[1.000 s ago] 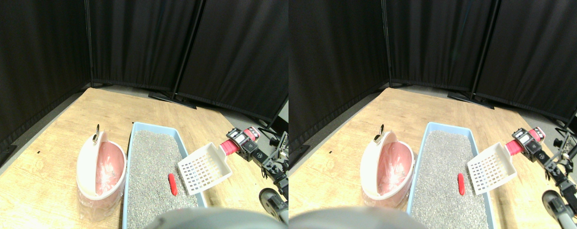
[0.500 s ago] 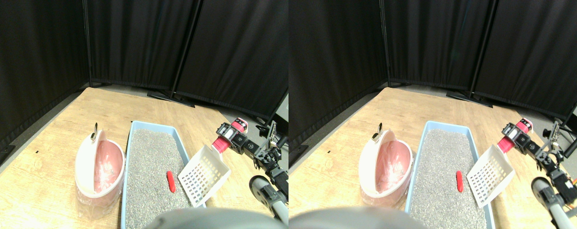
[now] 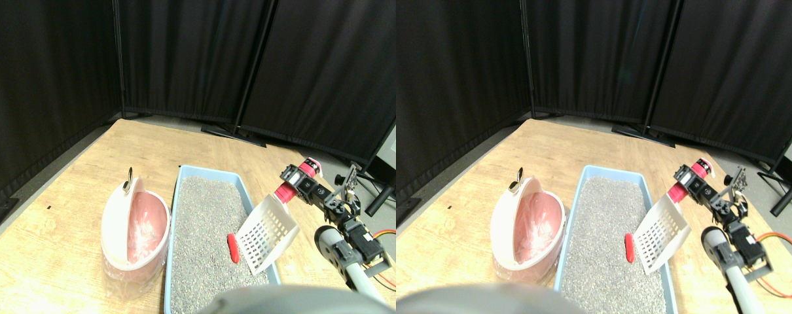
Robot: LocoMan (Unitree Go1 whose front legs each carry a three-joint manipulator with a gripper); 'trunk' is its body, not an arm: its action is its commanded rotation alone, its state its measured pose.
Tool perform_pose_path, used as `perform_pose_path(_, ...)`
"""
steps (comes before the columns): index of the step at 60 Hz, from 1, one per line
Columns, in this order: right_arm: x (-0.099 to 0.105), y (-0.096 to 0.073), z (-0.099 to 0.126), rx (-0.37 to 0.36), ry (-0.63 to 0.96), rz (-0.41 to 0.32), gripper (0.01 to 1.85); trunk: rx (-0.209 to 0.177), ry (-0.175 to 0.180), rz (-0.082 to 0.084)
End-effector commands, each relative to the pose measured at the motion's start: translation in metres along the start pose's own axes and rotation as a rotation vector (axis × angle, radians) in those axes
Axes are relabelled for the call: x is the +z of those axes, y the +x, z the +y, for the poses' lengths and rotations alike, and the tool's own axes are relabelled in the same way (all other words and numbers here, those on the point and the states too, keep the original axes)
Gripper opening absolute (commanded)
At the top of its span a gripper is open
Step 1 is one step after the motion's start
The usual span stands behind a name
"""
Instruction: Scoop (unimanual)
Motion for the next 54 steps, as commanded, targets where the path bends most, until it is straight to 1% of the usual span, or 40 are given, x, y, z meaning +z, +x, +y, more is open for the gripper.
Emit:
perform_pose_path(1, 0.002, 0.010, -0.011, -0.074, -0.004, -0.011, 0.05, 0.018, -0.026, 0.023)
perform_pose_path(5, 0.002, 0.014, -0.015, -0.079, -0.017, 0.002, 0.05, 0.018, -0.026, 0.027)
perform_pose_path(10, 0.001, 0.017, -0.017, -0.073, -0.054, -0.011, 0.05, 0.018, -0.025, 0.029)
perform_pose_path(11, 0.001, 0.017, -0.017, -0.070, -0.057, -0.012, 0.05, 0.016, -0.024, 0.032)
perform_pose_path(15, 0.001, 0.018, -0.016, -0.064, -0.060, -0.021, 0.05, 0.015, -0.022, 0.033)
perform_pose_path(17, 0.001, 0.019, -0.015, -0.057, -0.047, -0.031, 0.05, 0.014, -0.021, 0.038)
perform_pose_path(23, 0.001, 0.017, -0.009, -0.015, 0.002, -0.064, 0.05, 0.015, -0.021, 0.041)
perform_pose_path(27, 0.001, 0.017, -0.005, 0.004, -0.009, -0.062, 0.05, 0.016, -0.022, 0.043)
perform_pose_path(28, 0.000, 0.018, -0.004, 0.015, -0.004, -0.074, 0.05, 0.016, -0.022, 0.043)
perform_pose_path(29, -0.001, 0.018, -0.002, 0.024, 0.001, -0.087, 0.05, 0.017, -0.023, 0.047)
perform_pose_path(33, -0.001, 0.018, 0.003, 0.030, -0.001, -0.081, 0.05, 0.017, -0.023, 0.047)
perform_pose_path(37, -0.002, 0.016, 0.010, 0.071, 0.023, -0.093, 0.05, 0.021, -0.026, 0.049)
perform_pose_path(39, -0.002, 0.016, 0.011, 0.075, 0.025, -0.093, 0.05, 0.021, -0.026, 0.049)
perform_pose_path(41, -0.003, 0.014, 0.017, 0.089, 0.037, -0.081, 0.05, 0.024, -0.028, 0.048)
perform_pose_path(42, -0.003, 0.012, 0.022, 0.069, 0.053, -0.006, 0.05, 0.025, -0.028, 0.048)
perform_pose_path(44, -0.005, 0.011, 0.025, 0.075, 0.047, -0.009, 0.05, 0.026, -0.029, 0.049)
perform_pose_path(45, -0.006, 0.011, 0.027, 0.084, 0.040, -0.026, 0.05, 0.027, -0.031, 0.049)
perform_pose_path(47, -0.009, 0.011, 0.033, 0.096, 0.046, -0.033, 0.05, 0.029, -0.033, 0.050)
perform_pose_path(50, -0.012, 0.011, 0.039, 0.105, 0.048, -0.026, 0.05, 0.038, -0.037, 0.053)
perform_pose_path(52, -0.019, 0.011, 0.052, 0.111, 0.076, 0.026, 0.05, 0.041, -0.039, 0.058)
perform_pose_path(53, -0.019, 0.011, 0.052, 0.111, 0.076, 0.026, 0.05, 0.042, -0.039, 0.059)
perform_pose_path(54, -0.022, 0.011, 0.060, 0.119, 0.084, 0.039, 0.05, 0.044, -0.040, 0.059)
